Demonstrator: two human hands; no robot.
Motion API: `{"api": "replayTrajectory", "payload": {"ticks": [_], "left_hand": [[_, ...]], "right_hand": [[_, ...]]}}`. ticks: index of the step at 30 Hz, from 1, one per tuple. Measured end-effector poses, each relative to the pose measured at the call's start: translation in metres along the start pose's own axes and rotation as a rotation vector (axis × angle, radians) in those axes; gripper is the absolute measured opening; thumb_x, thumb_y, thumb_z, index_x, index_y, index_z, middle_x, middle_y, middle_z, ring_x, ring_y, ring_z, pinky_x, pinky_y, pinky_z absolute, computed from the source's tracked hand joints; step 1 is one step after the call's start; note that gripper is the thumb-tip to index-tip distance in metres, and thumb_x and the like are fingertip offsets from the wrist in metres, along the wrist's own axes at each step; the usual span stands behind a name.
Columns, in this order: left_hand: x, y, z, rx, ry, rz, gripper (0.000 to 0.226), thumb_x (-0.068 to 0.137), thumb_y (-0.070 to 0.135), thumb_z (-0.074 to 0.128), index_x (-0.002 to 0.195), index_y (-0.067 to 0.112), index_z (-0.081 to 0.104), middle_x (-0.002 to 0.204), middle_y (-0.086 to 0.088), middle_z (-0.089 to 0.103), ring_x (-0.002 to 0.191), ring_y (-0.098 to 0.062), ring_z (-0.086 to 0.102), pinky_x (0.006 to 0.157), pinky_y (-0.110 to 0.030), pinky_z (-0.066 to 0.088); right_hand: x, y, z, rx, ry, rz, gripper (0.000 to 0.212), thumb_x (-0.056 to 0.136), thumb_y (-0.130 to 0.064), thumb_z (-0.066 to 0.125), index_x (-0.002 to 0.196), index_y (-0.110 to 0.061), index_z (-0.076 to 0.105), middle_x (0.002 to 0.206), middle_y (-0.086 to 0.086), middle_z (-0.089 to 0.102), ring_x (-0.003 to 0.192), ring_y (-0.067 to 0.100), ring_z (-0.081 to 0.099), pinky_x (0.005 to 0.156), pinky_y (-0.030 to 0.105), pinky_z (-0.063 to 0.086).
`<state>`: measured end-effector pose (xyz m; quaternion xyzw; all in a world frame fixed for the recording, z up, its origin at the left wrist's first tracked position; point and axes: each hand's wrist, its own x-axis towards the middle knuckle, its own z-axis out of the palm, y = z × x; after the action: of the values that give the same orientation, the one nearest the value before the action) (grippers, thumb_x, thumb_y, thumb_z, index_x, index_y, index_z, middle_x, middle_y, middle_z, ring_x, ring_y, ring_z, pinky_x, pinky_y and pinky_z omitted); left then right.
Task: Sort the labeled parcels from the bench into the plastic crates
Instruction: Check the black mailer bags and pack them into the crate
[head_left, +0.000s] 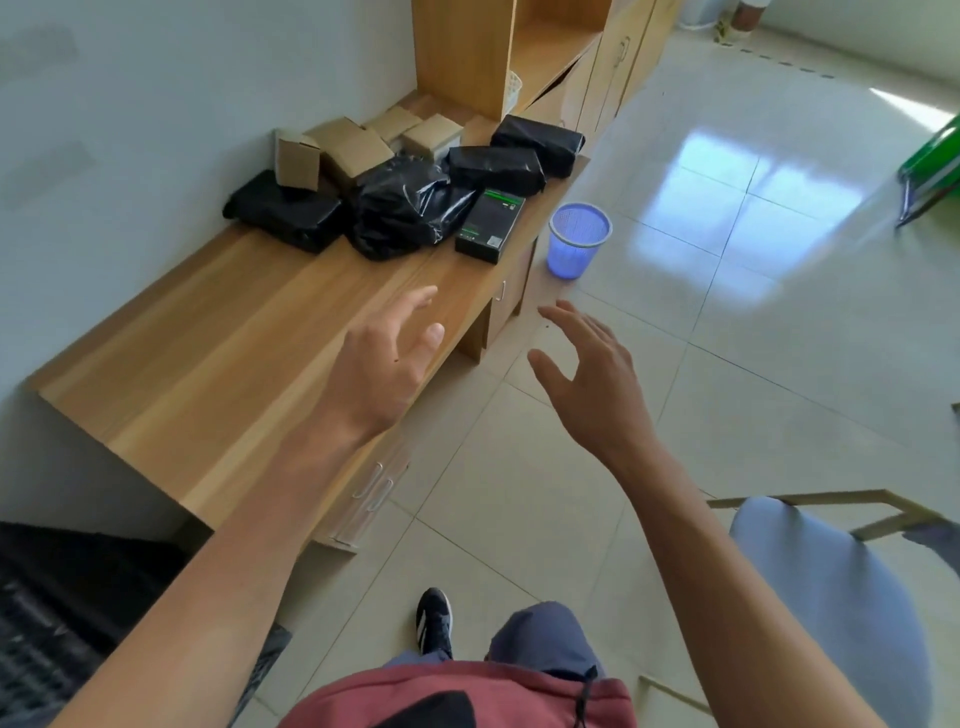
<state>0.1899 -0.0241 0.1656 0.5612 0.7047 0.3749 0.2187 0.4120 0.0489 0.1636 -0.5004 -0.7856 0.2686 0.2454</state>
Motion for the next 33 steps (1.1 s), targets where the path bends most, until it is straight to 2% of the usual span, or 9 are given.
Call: {"api": "replayTrajectory", "payload": {"ticks": [3, 9, 12, 15, 20, 26, 30, 33], "left_hand": [[0.033, 0.005, 0.018, -0.002, -0.015, -0.015, 0.051, 0.105, 0.039, 0.051, 0.152, 0.020, 0.050, 0.150, 0.004, 0.057, 0.140, -0.009, 0.050, 0.115, -0.039, 0.045], [0.094, 0.023, 0.055, -0.004, 0.028, -0.083, 0.053, 0.102, 0.043, 0.050, 0.151, 0.021, 0.051, 0.148, 0.005, 0.058, 0.138, -0.008, 0.051, 0.115, -0.042, 0.046], [0.126, 0.031, 0.072, -0.007, 0.068, -0.113, 0.050, 0.104, 0.039, 0.052, 0.151, 0.021, 0.052, 0.147, 0.005, 0.059, 0.137, -0.008, 0.052, 0.114, -0.043, 0.046], [0.146, 0.033, 0.088, -0.027, 0.132, -0.150, 0.051, 0.102, 0.039, 0.052, 0.149, 0.020, 0.053, 0.144, 0.005, 0.061, 0.133, -0.004, 0.052, 0.113, -0.037, 0.046], [0.168, 0.009, 0.094, -0.052, 0.204, -0.262, 0.045, 0.106, 0.031, 0.055, 0.149, 0.018, 0.054, 0.144, 0.003, 0.061, 0.131, -0.002, 0.051, 0.113, -0.036, 0.046], [0.219, -0.044, 0.080, -0.062, 0.276, -0.408, 0.044, 0.107, 0.030, 0.054, 0.151, 0.023, 0.051, 0.146, 0.007, 0.059, 0.132, 0.000, 0.049, 0.114, -0.031, 0.043], [0.257, -0.073, 0.071, -0.080, 0.325, -0.459, 0.044, 0.106, 0.029, 0.054, 0.150, 0.025, 0.051, 0.145, 0.010, 0.059, 0.135, -0.005, 0.050, 0.113, -0.036, 0.045], [0.289, -0.086, 0.067, -0.069, 0.311, -0.472, 0.046, 0.106, 0.031, 0.054, 0.152, 0.025, 0.050, 0.150, 0.010, 0.056, 0.137, -0.005, 0.048, 0.112, -0.030, 0.042]], "right_hand": [[0.032, 0.023, -0.007, 0.012, -0.023, 0.005, 0.047, 0.100, -0.025, 0.067, 0.146, -0.024, 0.057, 0.157, 0.000, 0.050, 0.149, 0.019, 0.040, 0.121, 0.035, 0.029], [0.103, 0.069, -0.025, 0.059, -0.101, -0.020, 0.047, 0.100, -0.023, 0.068, 0.146, -0.022, 0.058, 0.158, -0.002, 0.049, 0.149, 0.016, 0.038, 0.117, 0.023, 0.024], [0.147, 0.089, -0.025, 0.058, -0.136, -0.076, 0.047, 0.100, -0.021, 0.068, 0.145, -0.020, 0.059, 0.157, 0.002, 0.051, 0.148, 0.020, 0.041, 0.120, 0.030, 0.029], [0.182, 0.104, -0.014, 0.049, -0.192, -0.148, 0.045, 0.098, -0.021, 0.068, 0.142, -0.017, 0.061, 0.152, 0.005, 0.056, 0.146, 0.023, 0.045, 0.121, 0.041, 0.035], [0.237, 0.110, 0.011, 0.046, -0.288, -0.227, 0.047, 0.098, -0.022, 0.068, 0.144, -0.019, 0.060, 0.153, 0.004, 0.055, 0.145, 0.024, 0.046, 0.121, 0.046, 0.036], [0.323, 0.099, 0.057, -0.015, -0.367, -0.294, 0.049, 0.096, -0.016, 0.068, 0.145, -0.016, 0.059, 0.154, 0.006, 0.054, 0.146, 0.024, 0.045, 0.122, 0.036, 0.031], [0.368, 0.086, 0.079, -0.043, -0.442, -0.286, 0.049, 0.098, -0.020, 0.066, 0.147, -0.020, 0.057, 0.158, 0.005, 0.049, 0.148, 0.023, 0.041, 0.123, 0.040, 0.031], [0.402, 0.084, 0.089, -0.066, -0.429, -0.321, 0.048, 0.099, -0.021, 0.067, 0.146, -0.018, 0.057, 0.156, 0.006, 0.051, 0.148, 0.026, 0.042, 0.122, 0.042, 0.033]]}}
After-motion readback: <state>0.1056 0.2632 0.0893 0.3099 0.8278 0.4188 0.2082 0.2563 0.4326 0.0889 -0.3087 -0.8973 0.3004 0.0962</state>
